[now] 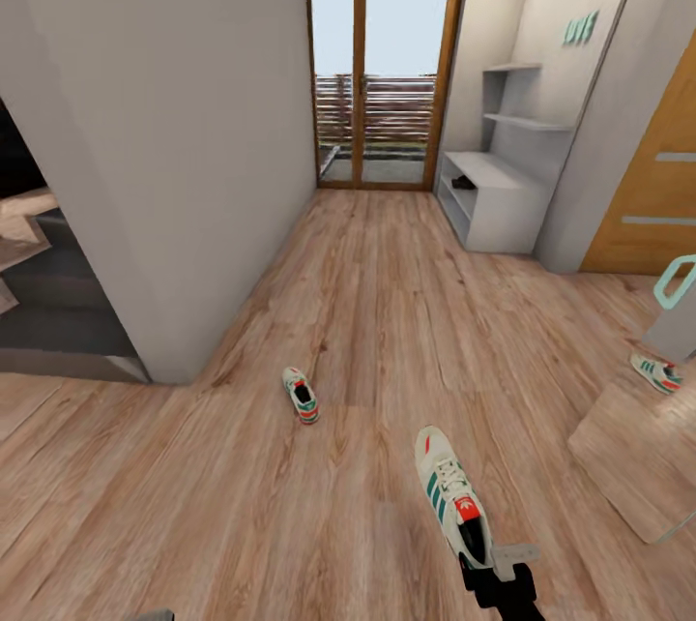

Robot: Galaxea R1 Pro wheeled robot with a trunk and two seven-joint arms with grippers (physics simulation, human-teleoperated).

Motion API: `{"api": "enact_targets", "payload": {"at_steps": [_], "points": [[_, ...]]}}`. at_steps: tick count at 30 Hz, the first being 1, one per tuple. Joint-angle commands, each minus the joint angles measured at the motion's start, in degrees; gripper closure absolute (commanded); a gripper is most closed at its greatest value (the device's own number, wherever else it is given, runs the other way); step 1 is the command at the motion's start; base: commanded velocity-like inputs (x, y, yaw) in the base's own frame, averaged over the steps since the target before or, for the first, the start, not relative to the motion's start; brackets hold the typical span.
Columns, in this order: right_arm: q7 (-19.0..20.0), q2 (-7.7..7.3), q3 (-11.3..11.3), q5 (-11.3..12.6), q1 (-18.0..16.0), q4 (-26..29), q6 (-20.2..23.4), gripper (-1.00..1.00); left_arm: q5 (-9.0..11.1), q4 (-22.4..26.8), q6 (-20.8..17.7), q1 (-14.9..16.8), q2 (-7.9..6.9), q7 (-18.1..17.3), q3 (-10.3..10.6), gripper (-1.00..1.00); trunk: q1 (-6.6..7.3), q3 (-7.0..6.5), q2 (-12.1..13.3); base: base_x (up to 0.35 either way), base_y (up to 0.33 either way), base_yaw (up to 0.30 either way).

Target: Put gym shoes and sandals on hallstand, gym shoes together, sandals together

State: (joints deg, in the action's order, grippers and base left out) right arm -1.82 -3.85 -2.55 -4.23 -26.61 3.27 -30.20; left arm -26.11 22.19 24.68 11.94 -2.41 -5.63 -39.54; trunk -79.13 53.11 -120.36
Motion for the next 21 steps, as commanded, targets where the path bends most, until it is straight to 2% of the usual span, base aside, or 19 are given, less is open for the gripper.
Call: {"api": "enact_targets", "payload": {"at_steps": [1,7,21], "points": [[-0.2,-0.03,-0.2,-0.3,0.0,0.0,-0.1,1.0,-0.2,0.0,0.2,0.1,0.03,-0.5,-0.5,-1.0,-0.02,0.02,0.0,0.272,-0.161,0.266],[-0.2,-0.04,-0.2,-0.3,0.0,0.0,-0.1,1.0,-0.2,0.0,0.2,0.1,0.03,-0.5,-0.5,-1.0,-0.02,-0.1,0.0,0.248,-0.179,0.219],[-0.2,-0.02,-0.2,-0.3,0.0,0.0,-0.1,1.0,-0.1,0.0,0.2,0.1,-0.05,-0.5,-0.6,-1.0,-0.02,-0.11,0.0,0.237,-0.188,0.045]]}}
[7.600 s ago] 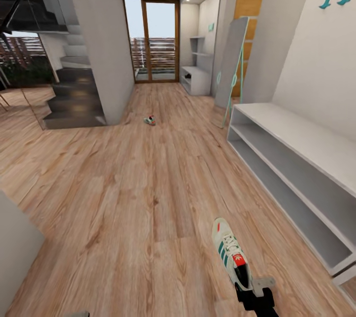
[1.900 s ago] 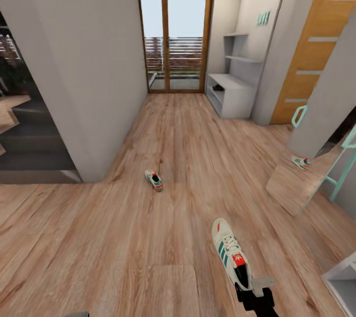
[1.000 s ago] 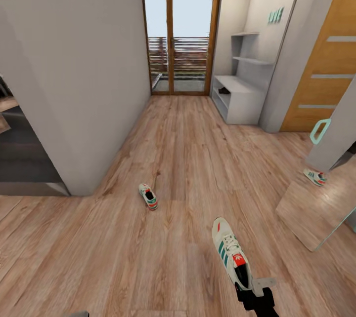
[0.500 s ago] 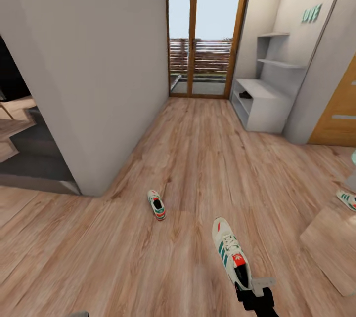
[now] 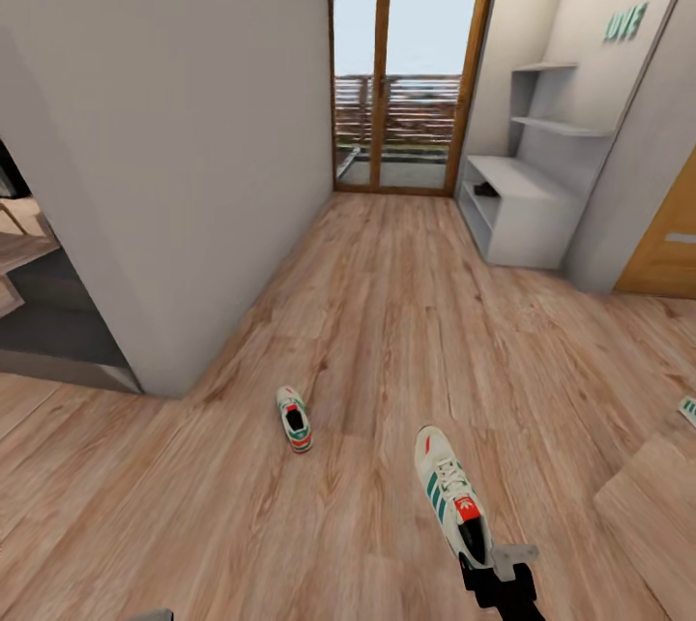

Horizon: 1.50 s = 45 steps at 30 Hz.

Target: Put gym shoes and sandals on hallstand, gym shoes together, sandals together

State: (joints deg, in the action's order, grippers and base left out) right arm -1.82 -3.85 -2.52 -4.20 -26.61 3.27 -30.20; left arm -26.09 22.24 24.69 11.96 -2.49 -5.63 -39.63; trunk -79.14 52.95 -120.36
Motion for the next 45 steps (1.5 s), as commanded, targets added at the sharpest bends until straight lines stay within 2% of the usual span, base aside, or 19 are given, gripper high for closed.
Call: {"api": "enact_targets", "payload": {"at_steps": [1,21,45], "points": [[-0.2,-0.02,-0.2,-0.3,0.0,0.0,-0.1,1.0,-0.2,0.0,0.2,0.0,0.03,-0.5,-0.5,-1.0,-0.01,0.05,0.0,0.236,-0.189,0.195],[-0.2,-0.02,-0.2,-0.3,0.0,0.0,-0.1,1.0,-0.1,0.0,0.2,0.1,0.03,-0.5,-0.5,-1.0,-0.01,0.07,0.0,0.236,-0.189,0.25],[-0.2,-0.02,-0.2,-0.3,0.0,0.0,-0.1,1.0,-0.1,0.0,0.2,0.1,0.03,-0.5,-0.5,-1.0,-0.01,0.33,0.0,0.26,-0.189,0.012]]}}
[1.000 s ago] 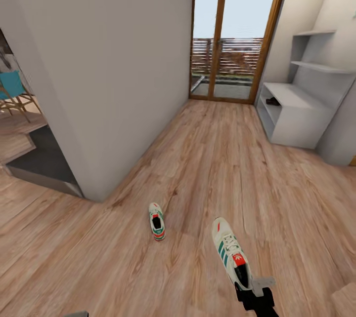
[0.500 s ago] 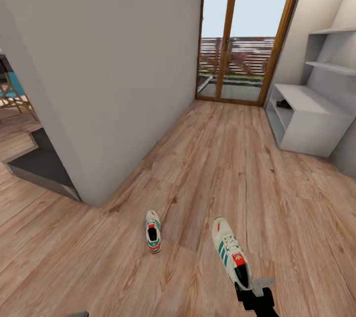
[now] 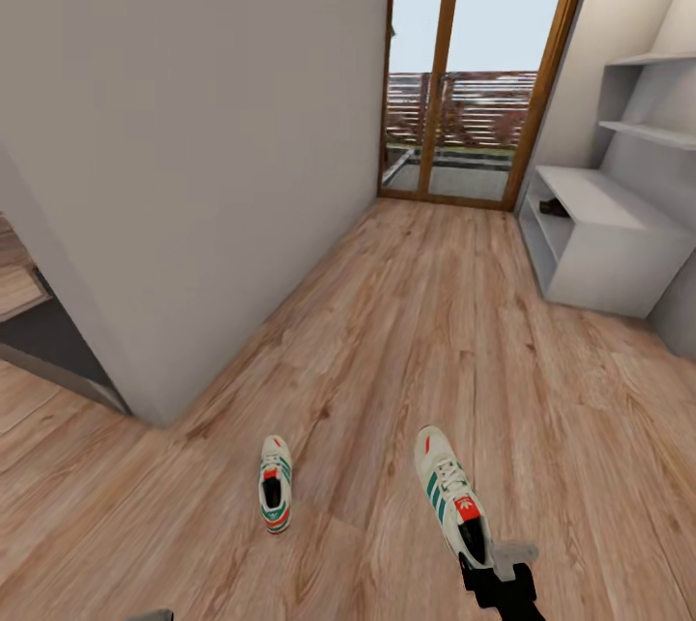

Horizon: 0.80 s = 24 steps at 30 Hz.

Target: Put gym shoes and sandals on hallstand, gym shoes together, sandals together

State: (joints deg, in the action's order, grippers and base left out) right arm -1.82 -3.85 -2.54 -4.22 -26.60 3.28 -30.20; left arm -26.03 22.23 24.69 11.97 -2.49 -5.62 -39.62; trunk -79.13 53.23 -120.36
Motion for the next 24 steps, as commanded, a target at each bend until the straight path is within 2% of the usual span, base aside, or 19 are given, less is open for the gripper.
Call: {"api": "enact_targets", "payload": {"at_steps": [1,8,24], "points": [[-0.2,-0.01,-0.2,-0.3,0.0,0.0,-0.1,1.0,-0.2,0.0,0.2,0.0,0.03,-0.5,-0.5,-1.0,-0.02,0.05,0.0,0.281,-0.19,0.0],[-0.2,-0.01,-0.2,-0.3,0.0,0.0,-0.1,1.0,-0.2,0.0,0.2,0.1,0.03,-0.5,-0.5,-1.0,-0.02,0.05,0.0,0.281,-0.19,0.074],[-0.2,-0.01,-0.2,-0.3,0.0,0.0,-0.1,1.0,-0.2,0.0,0.2,0.1,0.03,-0.5,-0.5,-1.0,-0.02,0.05,0.0,0.281,-0.19,0.258]]}}
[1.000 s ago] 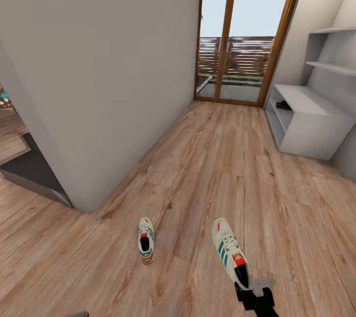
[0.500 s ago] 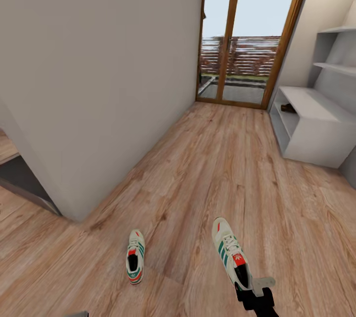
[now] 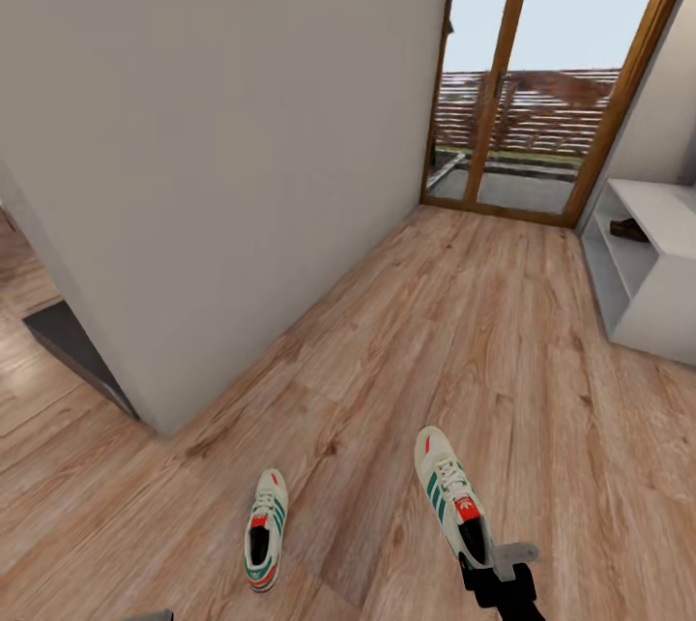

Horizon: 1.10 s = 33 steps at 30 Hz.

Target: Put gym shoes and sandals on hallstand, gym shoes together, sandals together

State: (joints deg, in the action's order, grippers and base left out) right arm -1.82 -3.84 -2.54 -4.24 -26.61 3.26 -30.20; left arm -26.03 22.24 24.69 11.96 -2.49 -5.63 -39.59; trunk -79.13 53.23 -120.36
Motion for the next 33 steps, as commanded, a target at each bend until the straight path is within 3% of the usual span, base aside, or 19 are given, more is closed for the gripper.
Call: {"api": "enact_targets", "payload": {"at_steps": [1,10,25,33], "points": [[-0.2,-0.02,-0.2,-0.3,0.0,0.0,-0.1,1.0,-0.2,0.0,0.2,0.1,0.03,-0.5,-0.5,-1.0,-0.02,0.05,0.0,0.281,-0.19,0.275],[-0.2,-0.07,-0.2,-0.3,0.0,0.0,-0.1,1.0,-0.2,0.0,0.2,0.0,0.06,-0.5,-0.5,-1.0,-0.02,0.05,0.0,0.234,-0.188,0.181],[-0.2,-0.2,-0.2,-0.5,0.0,-0.1,-0.1,1.0,-0.2,-0.1,1.8,0.1,0.06,-0.5,-0.5,-1.0,-0.02,0.05,0.0,-0.006,-0.114,0.001],[-0.2,-0.07,-0.1,-0.4,0.0,0.8,0.0,1.0,-0.2,-0.1,0.4,0.7,-0.28,-0.4,-0.3,-1.0,-0.02,0.05,0.0,-0.001,-0.004,0.0]]}}
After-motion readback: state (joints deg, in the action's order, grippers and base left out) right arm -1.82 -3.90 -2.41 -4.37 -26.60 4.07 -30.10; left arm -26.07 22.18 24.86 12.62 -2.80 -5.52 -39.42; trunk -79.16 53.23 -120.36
